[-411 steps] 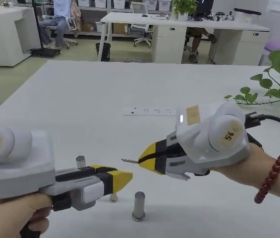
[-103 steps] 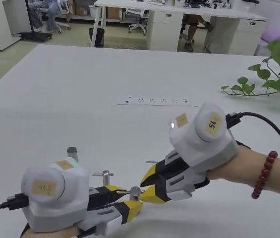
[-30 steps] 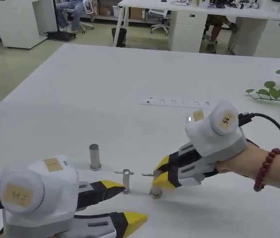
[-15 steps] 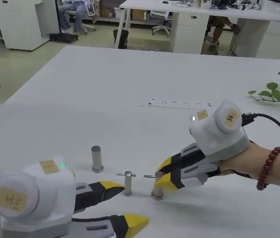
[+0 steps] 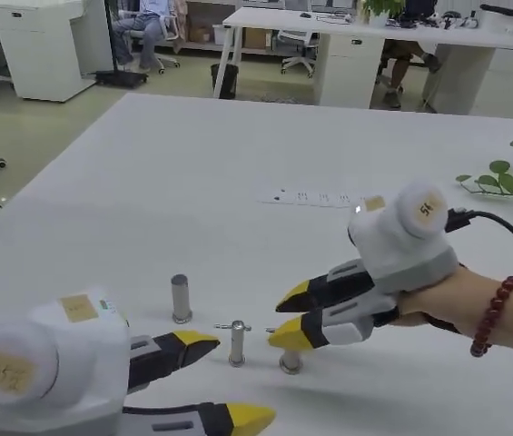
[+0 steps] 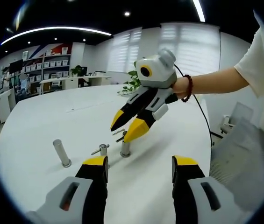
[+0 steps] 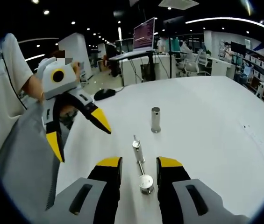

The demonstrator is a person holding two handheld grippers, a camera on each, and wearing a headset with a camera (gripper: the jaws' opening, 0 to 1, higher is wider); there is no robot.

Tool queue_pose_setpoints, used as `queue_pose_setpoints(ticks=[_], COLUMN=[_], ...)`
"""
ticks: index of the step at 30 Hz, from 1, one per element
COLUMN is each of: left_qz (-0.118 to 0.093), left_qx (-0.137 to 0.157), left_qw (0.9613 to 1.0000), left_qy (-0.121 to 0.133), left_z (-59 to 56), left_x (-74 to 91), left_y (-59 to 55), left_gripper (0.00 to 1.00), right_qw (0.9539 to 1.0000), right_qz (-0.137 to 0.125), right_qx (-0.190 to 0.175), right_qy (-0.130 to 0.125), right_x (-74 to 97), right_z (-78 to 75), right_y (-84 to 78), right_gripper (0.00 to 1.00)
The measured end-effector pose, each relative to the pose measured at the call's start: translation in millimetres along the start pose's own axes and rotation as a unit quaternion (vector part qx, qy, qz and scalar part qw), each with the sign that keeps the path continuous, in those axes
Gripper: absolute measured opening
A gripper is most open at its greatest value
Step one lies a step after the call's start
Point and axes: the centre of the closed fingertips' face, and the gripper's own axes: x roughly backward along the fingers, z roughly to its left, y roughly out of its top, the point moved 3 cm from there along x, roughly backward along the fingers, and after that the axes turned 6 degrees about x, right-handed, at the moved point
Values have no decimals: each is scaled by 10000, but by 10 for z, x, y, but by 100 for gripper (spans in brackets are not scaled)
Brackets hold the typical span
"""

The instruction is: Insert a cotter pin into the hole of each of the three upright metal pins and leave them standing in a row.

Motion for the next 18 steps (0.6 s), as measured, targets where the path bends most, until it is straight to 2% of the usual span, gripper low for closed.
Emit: queue_pose_setpoints(ticks=[7,14,18], left_qz=[-12,-40,-29], left_qx=[67,155,193], left_qw=[9998,9995,9992], left_qy=[168,279,362], left_z=[42,77,93], left_x=[181,291,325], left_y=[-4,13,16], left_gripper=[64,72,76], right_qw=[9989,9979,9971], right_qz=[-283,-287,-200], right_qx=[-127,-109,-96], right_qy=[-340,-575,-730], right_x=[-148,-385,-534], right_z=[-101,-174,-247], right_y=[213,350,365], right_gripper=[32,31,31])
